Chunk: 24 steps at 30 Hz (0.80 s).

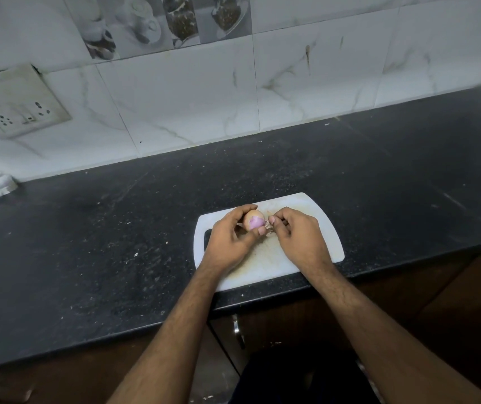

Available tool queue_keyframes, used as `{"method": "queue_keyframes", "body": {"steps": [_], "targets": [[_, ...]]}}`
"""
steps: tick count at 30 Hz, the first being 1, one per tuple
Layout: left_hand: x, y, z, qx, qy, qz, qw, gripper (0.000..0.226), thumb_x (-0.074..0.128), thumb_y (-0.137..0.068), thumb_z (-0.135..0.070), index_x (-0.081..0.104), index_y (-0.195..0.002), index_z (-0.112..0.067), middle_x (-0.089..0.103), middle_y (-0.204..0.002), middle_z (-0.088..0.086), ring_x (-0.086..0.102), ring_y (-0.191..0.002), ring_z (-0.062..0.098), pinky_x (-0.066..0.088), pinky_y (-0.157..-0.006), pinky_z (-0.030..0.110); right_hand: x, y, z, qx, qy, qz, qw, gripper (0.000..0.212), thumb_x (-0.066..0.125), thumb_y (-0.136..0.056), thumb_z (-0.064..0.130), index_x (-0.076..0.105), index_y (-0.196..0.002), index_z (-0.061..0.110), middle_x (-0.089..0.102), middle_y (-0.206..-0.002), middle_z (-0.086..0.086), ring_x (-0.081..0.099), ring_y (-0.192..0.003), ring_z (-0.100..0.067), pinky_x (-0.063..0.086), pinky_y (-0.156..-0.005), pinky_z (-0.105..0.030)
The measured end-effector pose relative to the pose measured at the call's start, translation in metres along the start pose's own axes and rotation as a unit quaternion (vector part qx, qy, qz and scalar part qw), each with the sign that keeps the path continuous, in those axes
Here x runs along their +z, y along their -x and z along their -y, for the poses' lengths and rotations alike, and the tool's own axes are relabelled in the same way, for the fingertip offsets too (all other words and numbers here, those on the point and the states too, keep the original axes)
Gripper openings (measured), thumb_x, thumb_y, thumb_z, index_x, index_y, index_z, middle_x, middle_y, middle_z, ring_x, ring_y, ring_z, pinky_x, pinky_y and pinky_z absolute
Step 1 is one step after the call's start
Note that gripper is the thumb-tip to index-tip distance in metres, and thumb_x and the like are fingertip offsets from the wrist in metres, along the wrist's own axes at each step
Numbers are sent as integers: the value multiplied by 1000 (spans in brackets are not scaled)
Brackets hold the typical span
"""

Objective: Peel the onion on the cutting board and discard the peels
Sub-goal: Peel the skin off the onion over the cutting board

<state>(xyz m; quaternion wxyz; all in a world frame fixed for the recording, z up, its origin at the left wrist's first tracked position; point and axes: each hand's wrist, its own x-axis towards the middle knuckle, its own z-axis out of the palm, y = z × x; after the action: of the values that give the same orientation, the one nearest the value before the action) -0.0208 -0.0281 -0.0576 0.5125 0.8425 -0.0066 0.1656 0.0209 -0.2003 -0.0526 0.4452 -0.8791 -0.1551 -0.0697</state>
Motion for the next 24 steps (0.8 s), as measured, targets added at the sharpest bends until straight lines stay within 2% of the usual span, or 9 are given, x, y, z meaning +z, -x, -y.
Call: {"method": "queue_keyframes", "body": {"steps": [4, 8, 10, 14, 18, 21, 24], "targets": [[0, 1, 0, -13, -5, 11, 1000, 45, 76, -95, -34, 62, -137, -27, 70, -120, -17, 66, -107, 0, 49, -89, 14, -1, 1, 2, 8, 2, -4, 1000, 19, 60, -102, 33, 69, -92, 20, 66, -76, 14, 61, -70, -1, 44, -60, -16], [-1, -3, 9, -28, 6, 1, 1000, 47, 69, -94, -48, 60, -137, -31, 69, -125, -17, 65, -115, 2, 53, -101, 30, 0, 1, 3, 8, 17, -3, 1000, 21, 61, -100, 37, 67, -86, 23, 65, -68, 10, 59, -61, -4, 44, -55, -20], [-1, -5, 12, -25, 4, -1, 1000, 47, 67, -96, -47, 60, -139, -29, 68, -129, -15, 64, -119, 2, 52, -105, 31, 1, 1, 3, 1, 23, -3, 1000, 22, 61, -100, 37, 67, -83, 23, 65, -67, 8, 60, -60, -6, 46, -54, -23], [1, -6, 13, -11, 11, -19, 1000, 44, 66, -100, -35, 59, -142, -25, 64, -137, -9, 59, -126, 4, 49, -111, 32, 2, 2, 1, -15, 30, -5, 999, 21, 64, -98, 35, 67, -81, 24, 68, -70, 8, 64, -65, -9, 55, -61, -31], [0, -4, 13, -6, 3, -32, 999, 46, 67, -101, -30, 56, -145, -23, 61, -139, -6, 58, -128, 7, 48, -111, 31, 4, 1, 0, -22, 19, -16, 999, 14, 67, -96, 32, 73, -86, 24, 71, -76, 11, 65, -69, -6, 57, -66, -30], [1, -2, 12, -3, 5, -22, 1000, 51, 76, -95, -28, 57, -142, -24, 64, -134, -7, 64, -120, 6, 53, -106, 29, 4, -1, -1, -59, 13, -18, 998, 13, 68, -96, 26, 78, -105, 23, 70, -94, 11, 65, -83, -5, 57, -78, -28], [1, -3, 9, -13, 12, -14, 1000, 57, 85, -88, -24, 56, -137, -24, 65, -126, -13, 67, -106, -3, 56, -98, 25, 3, -1, -1, -78, 10, -33, 996, 20, 63, -99, 26, 77, -110, 17, 70, -103, 2, 65, -91, -12, 56, -84, -33]]}}
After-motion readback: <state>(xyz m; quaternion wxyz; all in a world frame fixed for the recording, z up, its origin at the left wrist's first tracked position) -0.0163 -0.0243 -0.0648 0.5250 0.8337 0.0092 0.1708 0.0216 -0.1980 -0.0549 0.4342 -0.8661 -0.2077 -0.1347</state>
